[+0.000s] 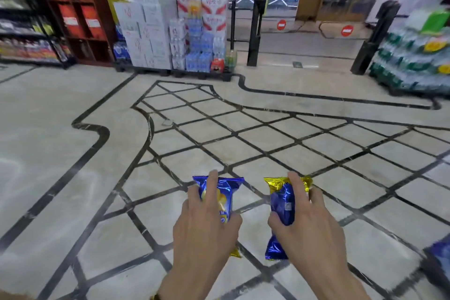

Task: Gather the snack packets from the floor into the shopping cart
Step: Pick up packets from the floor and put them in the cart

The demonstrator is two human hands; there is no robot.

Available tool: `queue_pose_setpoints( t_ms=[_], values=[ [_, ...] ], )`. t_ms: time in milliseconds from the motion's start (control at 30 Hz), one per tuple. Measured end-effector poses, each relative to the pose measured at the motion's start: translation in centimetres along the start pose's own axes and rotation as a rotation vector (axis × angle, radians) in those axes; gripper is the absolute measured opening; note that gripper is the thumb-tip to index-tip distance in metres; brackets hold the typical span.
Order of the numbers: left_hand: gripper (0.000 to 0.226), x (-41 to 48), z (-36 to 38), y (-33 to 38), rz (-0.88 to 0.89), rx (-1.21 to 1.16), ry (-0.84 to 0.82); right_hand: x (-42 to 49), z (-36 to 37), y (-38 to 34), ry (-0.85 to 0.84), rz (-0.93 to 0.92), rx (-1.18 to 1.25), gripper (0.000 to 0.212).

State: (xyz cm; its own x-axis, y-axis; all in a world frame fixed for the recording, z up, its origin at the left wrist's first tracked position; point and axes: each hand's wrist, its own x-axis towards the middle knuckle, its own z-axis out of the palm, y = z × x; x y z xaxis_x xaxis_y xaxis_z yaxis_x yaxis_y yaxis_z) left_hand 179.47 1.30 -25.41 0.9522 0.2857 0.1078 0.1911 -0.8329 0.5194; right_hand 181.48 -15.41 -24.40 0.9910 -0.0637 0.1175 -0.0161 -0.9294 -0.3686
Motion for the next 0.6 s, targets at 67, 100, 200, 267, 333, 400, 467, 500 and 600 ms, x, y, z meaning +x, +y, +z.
queue_pose_setpoints(
  t_ms=[67,100,200,267,333,400,467,500,600],
  values=[
    [0.082,0.3,-3.1,2.9,0.030,0.001,0.020,0.4,-4.4,-1.0,0.048,0.006,0.019,0.078],
    [0.082,0.3,-4.6,4.5,0.049,0.008,0.034,0.4,-6.5,-1.5,0.064,0.010,0.020,0.079],
    [0.082,0.0,-9.1,8.6,0.112,0.023,0.072,0.5,-12.7,-2.9,0.115,-0.006,0.017,0.080],
    [0.081,-0.1,-11.9,10.6,0.146,0.004,0.106,0.2,-16.6,-3.2,0.168,-0.013,0.055,0.080],
    [0.081,-0.3,-14.4,12.7,0.167,-0.003,0.146,-0.2,-20.4,-3.3,0.204,-0.023,0.072,0.079],
    [0.082,-0.8,-16.6,14.8,0.186,-0.017,0.170,-0.7,-23.8,-3.1,0.245,-0.023,0.077,0.078],
    [0.082,-1.5,-18.7,16.7,0.219,-0.027,0.202,-1.3,-26.7,-2.8,0.307,-0.021,0.075,0.075],
    [0.081,-1.8,-19.7,17.4,0.240,-0.037,0.214,-1.6,-27.8,-2.7,0.329,-0.017,0.069,0.075],
    [0.081,-3.0,-22.1,19.0,0.310,-0.052,0.209,-3.3,-30.8,-2.5,0.381,0.015,0.047,0.075]
  ],
)
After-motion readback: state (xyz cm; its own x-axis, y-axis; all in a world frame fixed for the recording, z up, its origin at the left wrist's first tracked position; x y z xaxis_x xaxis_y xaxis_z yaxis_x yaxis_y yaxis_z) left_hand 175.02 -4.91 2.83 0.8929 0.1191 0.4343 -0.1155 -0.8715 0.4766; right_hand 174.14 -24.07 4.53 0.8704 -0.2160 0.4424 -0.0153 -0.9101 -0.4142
